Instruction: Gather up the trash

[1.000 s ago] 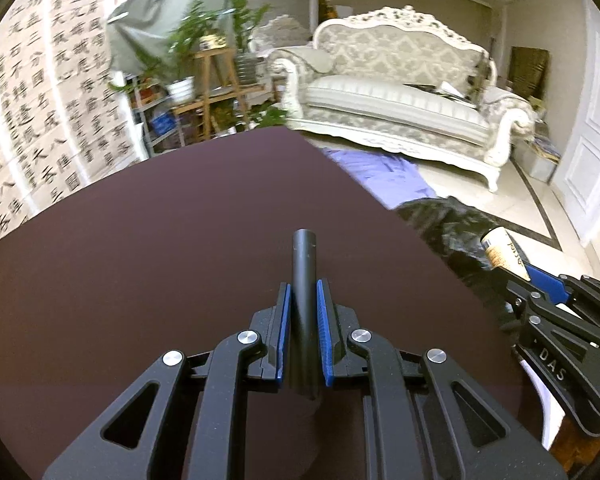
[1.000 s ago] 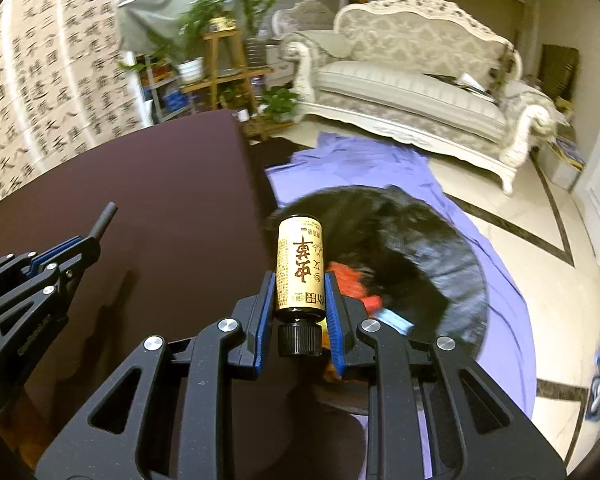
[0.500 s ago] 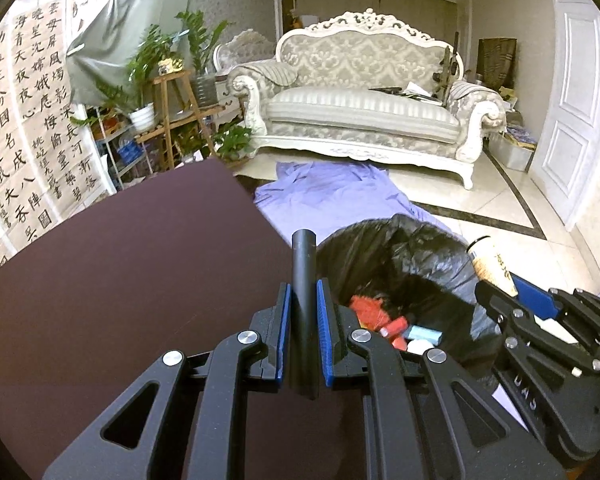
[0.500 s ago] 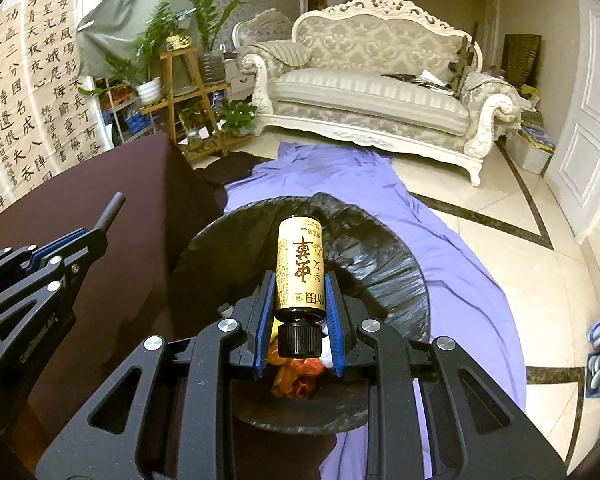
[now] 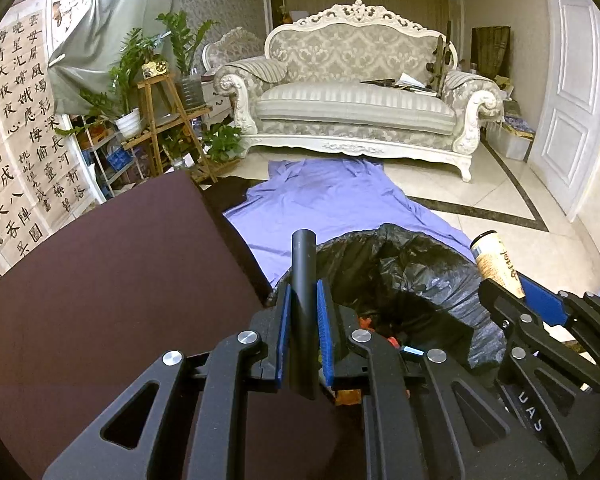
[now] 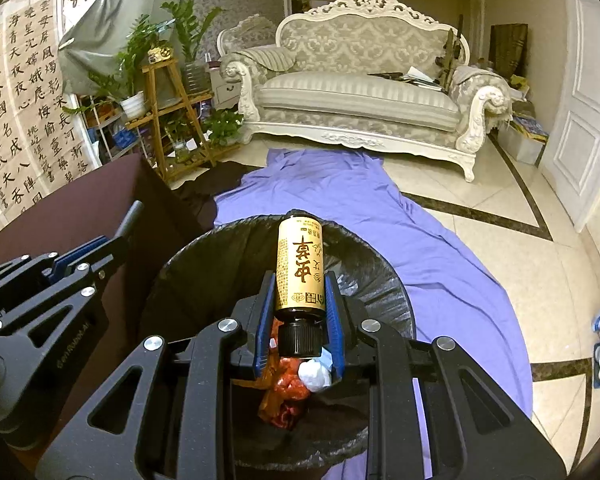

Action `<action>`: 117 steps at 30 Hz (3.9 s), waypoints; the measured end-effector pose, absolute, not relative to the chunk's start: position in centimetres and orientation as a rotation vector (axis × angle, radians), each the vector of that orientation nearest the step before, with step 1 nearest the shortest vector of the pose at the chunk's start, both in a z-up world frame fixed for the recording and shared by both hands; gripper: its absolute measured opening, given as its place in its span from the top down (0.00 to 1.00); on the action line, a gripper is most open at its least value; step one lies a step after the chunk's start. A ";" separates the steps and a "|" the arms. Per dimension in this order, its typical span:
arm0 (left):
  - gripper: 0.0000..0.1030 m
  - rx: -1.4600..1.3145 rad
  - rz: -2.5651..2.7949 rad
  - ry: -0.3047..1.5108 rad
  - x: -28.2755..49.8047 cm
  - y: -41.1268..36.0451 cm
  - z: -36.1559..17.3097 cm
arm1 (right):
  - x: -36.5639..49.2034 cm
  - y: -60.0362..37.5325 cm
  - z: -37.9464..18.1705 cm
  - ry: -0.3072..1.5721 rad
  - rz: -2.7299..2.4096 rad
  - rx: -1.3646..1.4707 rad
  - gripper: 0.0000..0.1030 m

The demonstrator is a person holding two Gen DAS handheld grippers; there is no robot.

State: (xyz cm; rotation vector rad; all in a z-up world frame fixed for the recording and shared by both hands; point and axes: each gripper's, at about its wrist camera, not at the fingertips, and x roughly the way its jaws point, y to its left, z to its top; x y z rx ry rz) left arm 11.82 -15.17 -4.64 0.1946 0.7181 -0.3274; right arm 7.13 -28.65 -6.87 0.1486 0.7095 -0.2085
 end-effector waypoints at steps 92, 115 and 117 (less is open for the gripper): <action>0.18 0.082 -0.197 0.578 0.6 -5.1 1.2 | -5.2 -22.9 0.2 0.531 -0.250 0.084 0.21; 0.18 0.079 -0.198 0.587 0.6 -5.1 1.2 | -5.2 -23.0 0.2 0.532 -0.247 0.083 0.21; 0.18 0.077 -0.198 0.588 0.5 -5.2 1.1 | -5.2 -22.9 0.1 0.532 -0.248 0.083 0.21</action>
